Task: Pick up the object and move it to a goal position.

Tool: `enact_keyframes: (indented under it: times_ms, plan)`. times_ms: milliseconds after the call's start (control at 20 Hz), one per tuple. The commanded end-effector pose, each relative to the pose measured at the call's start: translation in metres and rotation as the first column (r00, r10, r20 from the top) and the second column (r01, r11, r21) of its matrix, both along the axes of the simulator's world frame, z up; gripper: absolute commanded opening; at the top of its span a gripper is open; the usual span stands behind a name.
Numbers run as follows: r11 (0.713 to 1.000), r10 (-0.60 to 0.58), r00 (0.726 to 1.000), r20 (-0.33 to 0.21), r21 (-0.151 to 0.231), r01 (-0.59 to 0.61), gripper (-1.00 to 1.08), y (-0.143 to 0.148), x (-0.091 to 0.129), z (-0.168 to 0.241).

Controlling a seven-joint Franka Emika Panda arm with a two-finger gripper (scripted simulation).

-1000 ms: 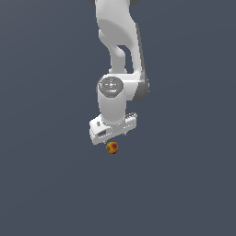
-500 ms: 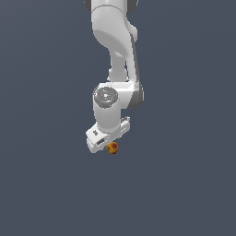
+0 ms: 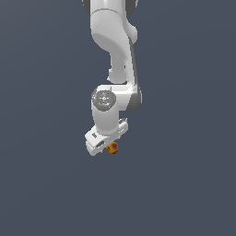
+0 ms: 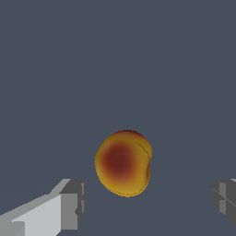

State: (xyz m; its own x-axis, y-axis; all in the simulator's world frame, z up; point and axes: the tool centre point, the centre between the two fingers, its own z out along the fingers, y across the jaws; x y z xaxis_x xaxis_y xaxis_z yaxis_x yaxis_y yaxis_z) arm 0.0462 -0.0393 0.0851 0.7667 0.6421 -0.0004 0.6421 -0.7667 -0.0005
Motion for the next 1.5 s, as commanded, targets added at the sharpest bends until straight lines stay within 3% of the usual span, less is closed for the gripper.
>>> enact_keyframes:
  times_ms: [0, 750, 800, 1450]
  plan:
    - [1.0, 0.0, 1.0, 0.0, 0.0, 0.0, 1.0, 0.0, 0.0, -0.001]
    - [1.0, 0.005, 1.0, 0.001, 0.0, -0.005, 1.0, 0.0, 0.0, -0.05]
    - [1.0, 0.005, 1.0, 0.001, 0.0, -0.005, -1.0, 0.0, 0.0, -0.05]
    - [1.0, 0.008, 1.0, 0.001, 0.001, -0.008, -1.0, 0.002, 0.0, -0.047]
